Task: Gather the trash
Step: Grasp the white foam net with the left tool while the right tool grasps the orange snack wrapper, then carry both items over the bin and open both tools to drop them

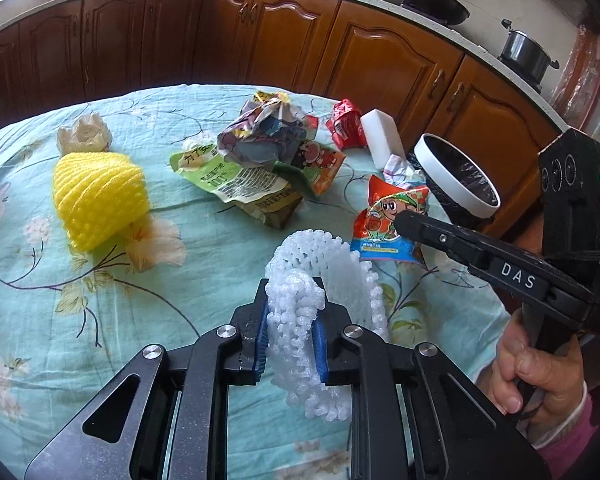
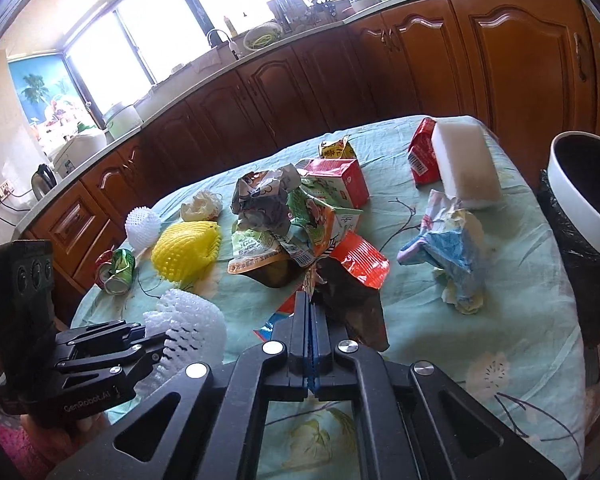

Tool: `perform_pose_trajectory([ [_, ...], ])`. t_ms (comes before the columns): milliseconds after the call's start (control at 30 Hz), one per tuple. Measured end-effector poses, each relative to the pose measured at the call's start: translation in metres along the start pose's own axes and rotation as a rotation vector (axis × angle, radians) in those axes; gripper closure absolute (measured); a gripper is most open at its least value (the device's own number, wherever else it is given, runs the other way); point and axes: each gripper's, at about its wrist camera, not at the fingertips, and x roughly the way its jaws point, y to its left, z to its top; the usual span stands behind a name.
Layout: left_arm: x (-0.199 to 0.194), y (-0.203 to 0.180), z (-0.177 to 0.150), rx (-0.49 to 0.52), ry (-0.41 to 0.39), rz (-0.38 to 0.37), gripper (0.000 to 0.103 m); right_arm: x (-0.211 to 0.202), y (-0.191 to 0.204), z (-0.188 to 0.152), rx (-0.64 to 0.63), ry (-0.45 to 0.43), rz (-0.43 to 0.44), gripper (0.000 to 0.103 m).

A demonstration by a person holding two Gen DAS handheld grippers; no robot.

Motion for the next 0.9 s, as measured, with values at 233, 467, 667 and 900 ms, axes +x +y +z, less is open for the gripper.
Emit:
perform_pose_trajectory([
  [233,0.007,-0.037,0.021,0.065,-0.009,-0.053,0.087,-0.048,-0.024,0.0,0.035,-0.067,-0.044,0.103],
  [467,0.021,-0.082,0.046,0.15,-0.019,-0.093,0.087,-0.083,-0.069,0.009,0.099,-0.125,-0.131,0.103],
  [667,0.036,-0.115,0.068,0.199,-0.021,-0.124,0.087,-0.103,-0.109,0.019,0.148,-0.157,-0.184,0.103],
  [900,0.059,-0.155,0.099,0.243,-0.015,-0.161,0.087,-0.113,-0.155,0.037,0.198,-0.175,-0.235,0.103],
])
